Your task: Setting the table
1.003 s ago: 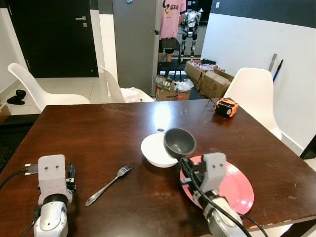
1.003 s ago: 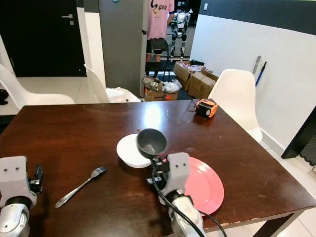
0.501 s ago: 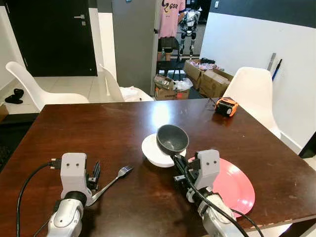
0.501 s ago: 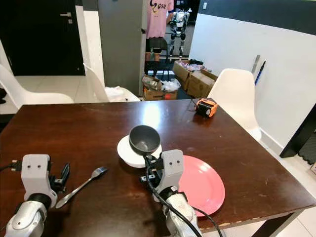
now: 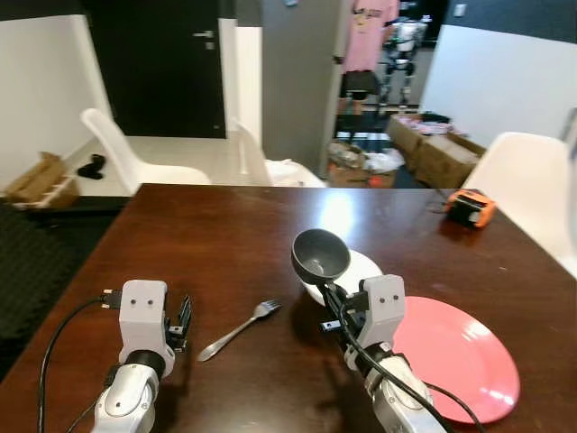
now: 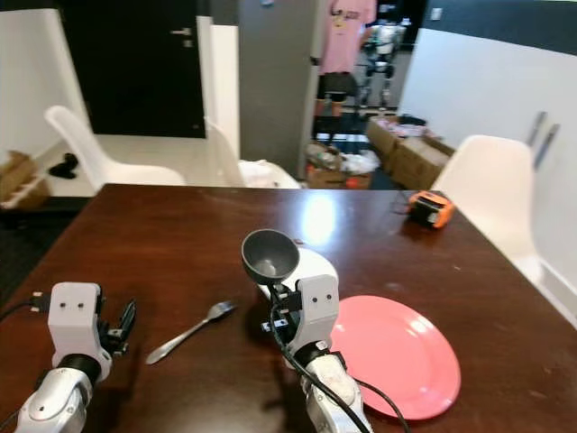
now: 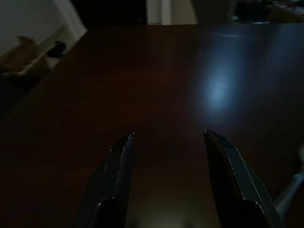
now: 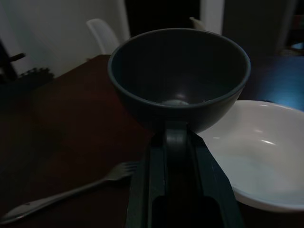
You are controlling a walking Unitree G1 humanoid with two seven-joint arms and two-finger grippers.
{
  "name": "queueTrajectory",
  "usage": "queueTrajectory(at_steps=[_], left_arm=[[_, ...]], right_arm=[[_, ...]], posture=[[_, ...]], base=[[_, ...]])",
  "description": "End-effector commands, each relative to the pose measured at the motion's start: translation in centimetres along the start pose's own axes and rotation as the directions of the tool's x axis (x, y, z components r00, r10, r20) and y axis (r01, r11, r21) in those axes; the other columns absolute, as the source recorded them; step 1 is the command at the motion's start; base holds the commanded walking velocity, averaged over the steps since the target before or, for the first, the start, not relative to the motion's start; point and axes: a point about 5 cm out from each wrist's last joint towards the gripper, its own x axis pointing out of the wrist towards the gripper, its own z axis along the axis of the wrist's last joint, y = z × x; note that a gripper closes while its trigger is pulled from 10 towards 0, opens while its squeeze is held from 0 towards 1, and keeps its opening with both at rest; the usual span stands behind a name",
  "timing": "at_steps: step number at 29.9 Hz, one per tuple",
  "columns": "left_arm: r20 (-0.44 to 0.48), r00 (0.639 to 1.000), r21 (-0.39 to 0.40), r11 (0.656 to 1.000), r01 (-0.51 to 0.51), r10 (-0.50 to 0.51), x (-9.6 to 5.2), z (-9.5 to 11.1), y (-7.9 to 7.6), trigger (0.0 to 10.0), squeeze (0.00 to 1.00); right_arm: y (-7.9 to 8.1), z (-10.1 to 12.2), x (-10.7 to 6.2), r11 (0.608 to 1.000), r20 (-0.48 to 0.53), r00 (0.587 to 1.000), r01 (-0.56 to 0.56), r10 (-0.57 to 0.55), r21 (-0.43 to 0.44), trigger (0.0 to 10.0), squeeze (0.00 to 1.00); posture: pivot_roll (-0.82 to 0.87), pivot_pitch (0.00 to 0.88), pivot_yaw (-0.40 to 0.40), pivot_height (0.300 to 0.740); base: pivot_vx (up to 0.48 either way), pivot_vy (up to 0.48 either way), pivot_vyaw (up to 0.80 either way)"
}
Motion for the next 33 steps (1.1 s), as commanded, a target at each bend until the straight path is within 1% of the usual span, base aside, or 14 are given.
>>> queueTrajectory(at_steps=[1, 33], left_arm=[[-0.039, 0.999, 0.008, 1.000, 0.005, -0.005, -0.33, -0.82, -0.07, 10.0, 0.00], [-0.053, 0.998, 0.010, 1.000, 0.017, -0.016, -0.41, -1.02, -0.25, 10.0, 0.00]], right_arm=[[-0.15, -0.29, -0.24, 1.000, -0.004, 1.000, 0.009, -0.009, 0.002, 10.0, 0.00], [-0.11, -0.39, -0.39, 1.000, -0.005, 1.000, 0.016, -0.016, 0.006, 10.0, 0.00]], posture=[[0.02, 0.065, 0.030, 0.740], [0.02, 0.074, 0.037, 0.740]], base=[[0.000, 0.000, 0.77], [0.000, 0.000, 0.77]])
